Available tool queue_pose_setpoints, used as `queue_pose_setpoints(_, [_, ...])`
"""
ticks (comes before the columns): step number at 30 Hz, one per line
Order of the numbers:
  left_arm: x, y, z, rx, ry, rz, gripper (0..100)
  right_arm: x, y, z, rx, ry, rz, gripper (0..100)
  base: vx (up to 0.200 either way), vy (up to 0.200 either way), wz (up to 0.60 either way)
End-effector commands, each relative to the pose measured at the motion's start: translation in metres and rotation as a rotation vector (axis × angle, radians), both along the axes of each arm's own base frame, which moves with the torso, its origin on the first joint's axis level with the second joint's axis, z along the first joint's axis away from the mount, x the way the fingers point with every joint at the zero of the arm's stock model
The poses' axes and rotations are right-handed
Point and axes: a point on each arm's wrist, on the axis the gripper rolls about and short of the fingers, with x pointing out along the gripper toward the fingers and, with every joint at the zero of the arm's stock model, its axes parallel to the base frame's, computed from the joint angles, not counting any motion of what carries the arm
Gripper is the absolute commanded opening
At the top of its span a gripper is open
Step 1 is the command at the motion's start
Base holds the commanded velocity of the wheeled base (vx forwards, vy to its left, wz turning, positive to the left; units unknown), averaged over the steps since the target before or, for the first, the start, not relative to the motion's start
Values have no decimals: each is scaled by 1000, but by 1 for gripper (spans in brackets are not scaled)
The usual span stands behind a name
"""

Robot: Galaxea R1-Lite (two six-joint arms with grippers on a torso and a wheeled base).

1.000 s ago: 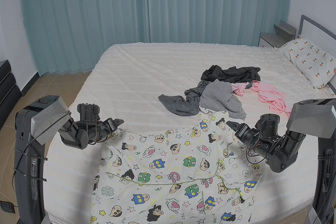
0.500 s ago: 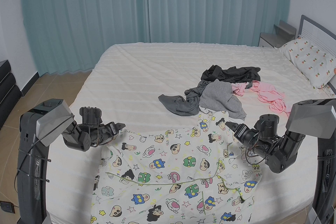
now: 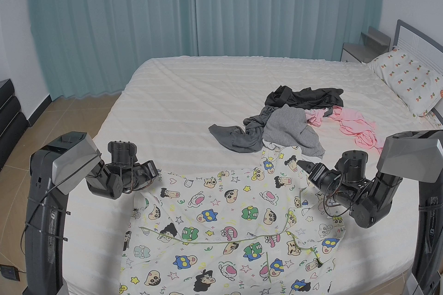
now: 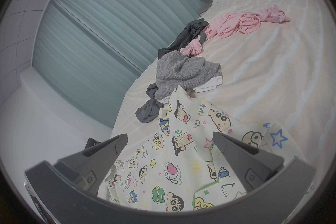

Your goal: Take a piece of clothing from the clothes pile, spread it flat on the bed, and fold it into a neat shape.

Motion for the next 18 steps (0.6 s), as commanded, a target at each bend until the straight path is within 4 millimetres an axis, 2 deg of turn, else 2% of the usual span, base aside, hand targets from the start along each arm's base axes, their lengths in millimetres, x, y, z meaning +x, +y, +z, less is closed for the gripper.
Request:
queue_pose_setpoints(1, [1, 4, 0, 0, -4, 11, 0, 0, 0, -1, 0, 1, 1, 100, 0, 0, 0])
queue_pose_setpoints(8, [2, 10, 10, 1, -8, 26, 0, 0, 0, -1, 0, 1, 1, 100, 0, 0, 0])
queue_pose_setpoints(9, [1, 12, 10, 5, 5, 32, 100, 0, 0, -1, -1, 3, -1, 100, 0, 0, 0])
queue_pose_setpoints(18, [1, 15, 8, 5, 13, 38, 100, 0, 0, -1, -2, 4, -1, 100, 0, 0, 0])
